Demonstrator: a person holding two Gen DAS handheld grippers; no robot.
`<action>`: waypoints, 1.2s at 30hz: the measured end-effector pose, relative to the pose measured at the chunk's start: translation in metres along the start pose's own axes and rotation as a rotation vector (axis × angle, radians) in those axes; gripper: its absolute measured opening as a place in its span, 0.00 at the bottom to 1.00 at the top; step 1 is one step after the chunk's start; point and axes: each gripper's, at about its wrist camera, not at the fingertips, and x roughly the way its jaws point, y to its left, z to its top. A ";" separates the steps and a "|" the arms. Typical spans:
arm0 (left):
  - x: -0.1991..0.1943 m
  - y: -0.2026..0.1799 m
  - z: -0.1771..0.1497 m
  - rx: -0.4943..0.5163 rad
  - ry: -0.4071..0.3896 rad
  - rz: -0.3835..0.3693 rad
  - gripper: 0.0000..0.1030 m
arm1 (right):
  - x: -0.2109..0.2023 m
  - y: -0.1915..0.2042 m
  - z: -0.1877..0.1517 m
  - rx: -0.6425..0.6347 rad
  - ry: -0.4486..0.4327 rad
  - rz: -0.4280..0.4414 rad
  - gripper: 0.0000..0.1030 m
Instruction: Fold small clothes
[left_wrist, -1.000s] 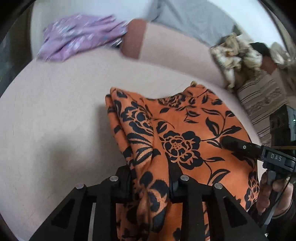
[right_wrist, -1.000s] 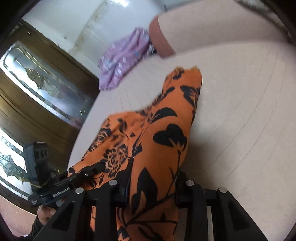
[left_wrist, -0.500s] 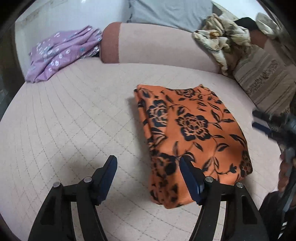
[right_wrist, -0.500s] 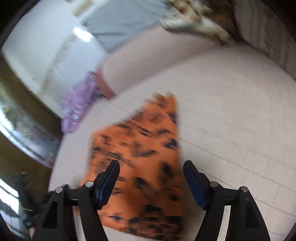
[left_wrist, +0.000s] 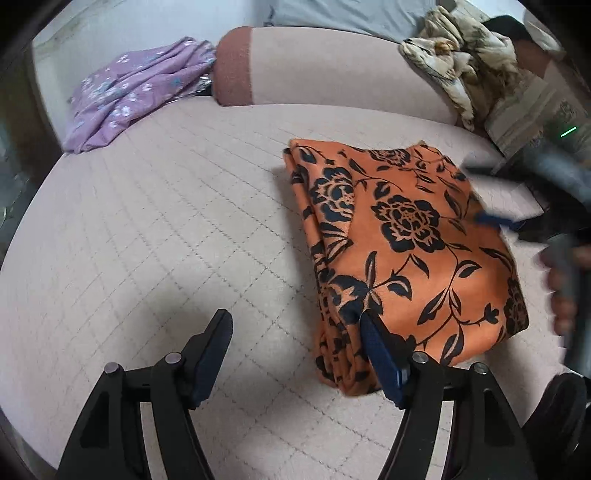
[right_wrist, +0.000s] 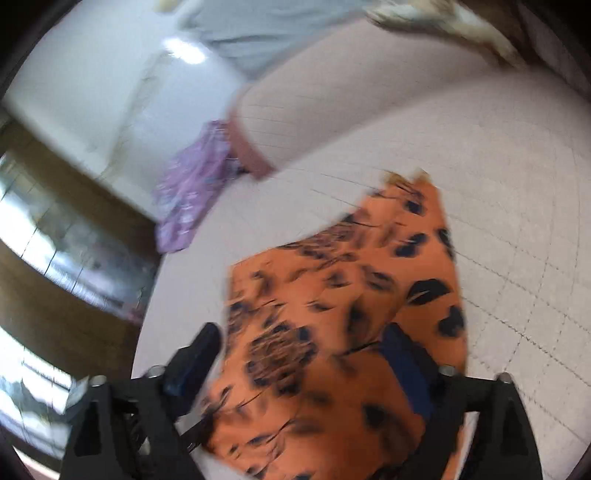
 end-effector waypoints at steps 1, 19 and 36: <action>-0.005 -0.002 0.000 0.001 0.002 -0.002 0.71 | 0.017 -0.016 0.001 0.041 0.068 -0.024 0.93; -0.078 -0.011 -0.034 -0.038 -0.110 0.107 0.88 | -0.097 0.050 -0.155 -0.309 -0.089 -0.433 0.95; -0.102 -0.029 -0.033 0.002 -0.122 0.167 0.89 | -0.127 0.079 -0.155 -0.404 -0.160 -0.521 0.98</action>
